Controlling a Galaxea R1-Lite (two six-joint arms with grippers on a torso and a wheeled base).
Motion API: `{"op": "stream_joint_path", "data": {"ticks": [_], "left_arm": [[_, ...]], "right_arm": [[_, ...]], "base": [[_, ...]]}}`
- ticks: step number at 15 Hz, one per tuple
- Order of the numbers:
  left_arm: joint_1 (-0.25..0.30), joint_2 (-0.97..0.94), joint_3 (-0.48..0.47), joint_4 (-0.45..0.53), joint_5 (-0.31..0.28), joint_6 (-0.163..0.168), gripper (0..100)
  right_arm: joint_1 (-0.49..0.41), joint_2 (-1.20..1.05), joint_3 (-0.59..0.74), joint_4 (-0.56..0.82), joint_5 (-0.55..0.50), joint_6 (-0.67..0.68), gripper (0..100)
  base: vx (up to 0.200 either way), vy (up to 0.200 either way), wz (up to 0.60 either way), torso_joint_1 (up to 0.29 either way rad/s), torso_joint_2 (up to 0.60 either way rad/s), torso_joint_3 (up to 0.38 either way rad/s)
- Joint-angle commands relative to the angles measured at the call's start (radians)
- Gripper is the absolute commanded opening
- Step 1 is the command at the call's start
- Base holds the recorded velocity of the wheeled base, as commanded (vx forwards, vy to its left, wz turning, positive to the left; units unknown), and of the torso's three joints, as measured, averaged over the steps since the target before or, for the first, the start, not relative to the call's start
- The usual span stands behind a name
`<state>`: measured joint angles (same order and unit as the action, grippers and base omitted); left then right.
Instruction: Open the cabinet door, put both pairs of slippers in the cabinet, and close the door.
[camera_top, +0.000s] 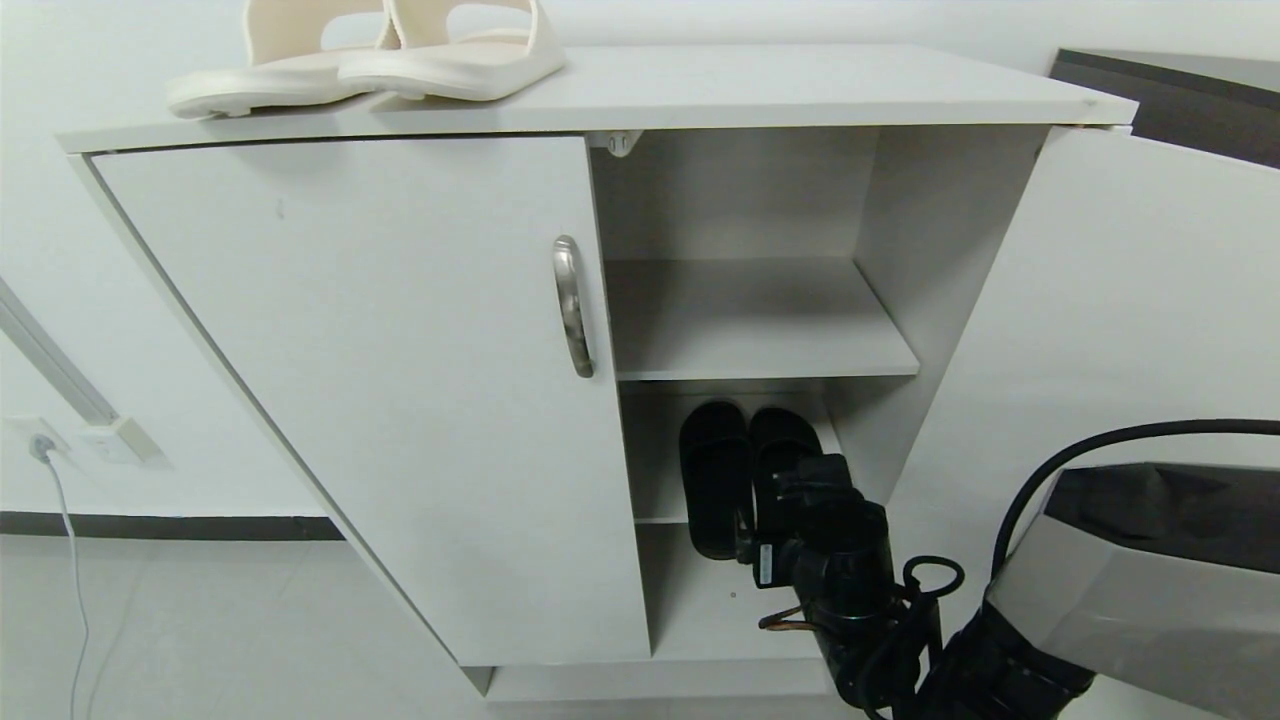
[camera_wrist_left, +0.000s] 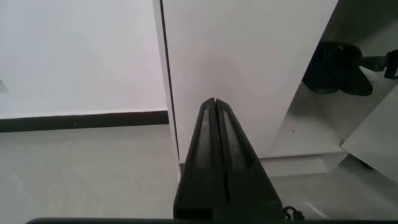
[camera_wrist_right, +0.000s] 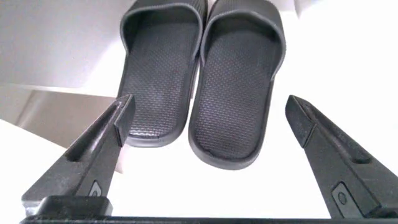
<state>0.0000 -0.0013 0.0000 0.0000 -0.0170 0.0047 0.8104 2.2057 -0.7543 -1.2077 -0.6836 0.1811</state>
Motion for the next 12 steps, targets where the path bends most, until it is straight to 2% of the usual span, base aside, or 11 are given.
{"op": "stream_joint_path", "data": {"ticks": [1, 4, 12], "left_arm": [[0.000, 0.001, 0.000, 0.000, 0.000, 0.000, 0], [0.000, 0.001, 0.000, 0.000, 0.000, 0.000, 0], [0.000, 0.001, 0.000, 0.000, 0.000, -0.003, 0]], "right_arm": [[0.003, -0.014, 0.003, 0.000, 0.001, 0.000, 100], [0.004, -0.012, 0.004, -0.001, -0.001, 0.000, 100], [0.006, -0.012, 0.006, -0.001, 0.001, 0.000, 100]], "base": [[0.000, 0.000, 0.00, 0.000, 0.00, 0.000], [0.000, 0.000, 0.00, 0.000, 0.00, 0.000], [-0.200, 0.000, 0.00, 0.003, 0.00, 0.002]]}}
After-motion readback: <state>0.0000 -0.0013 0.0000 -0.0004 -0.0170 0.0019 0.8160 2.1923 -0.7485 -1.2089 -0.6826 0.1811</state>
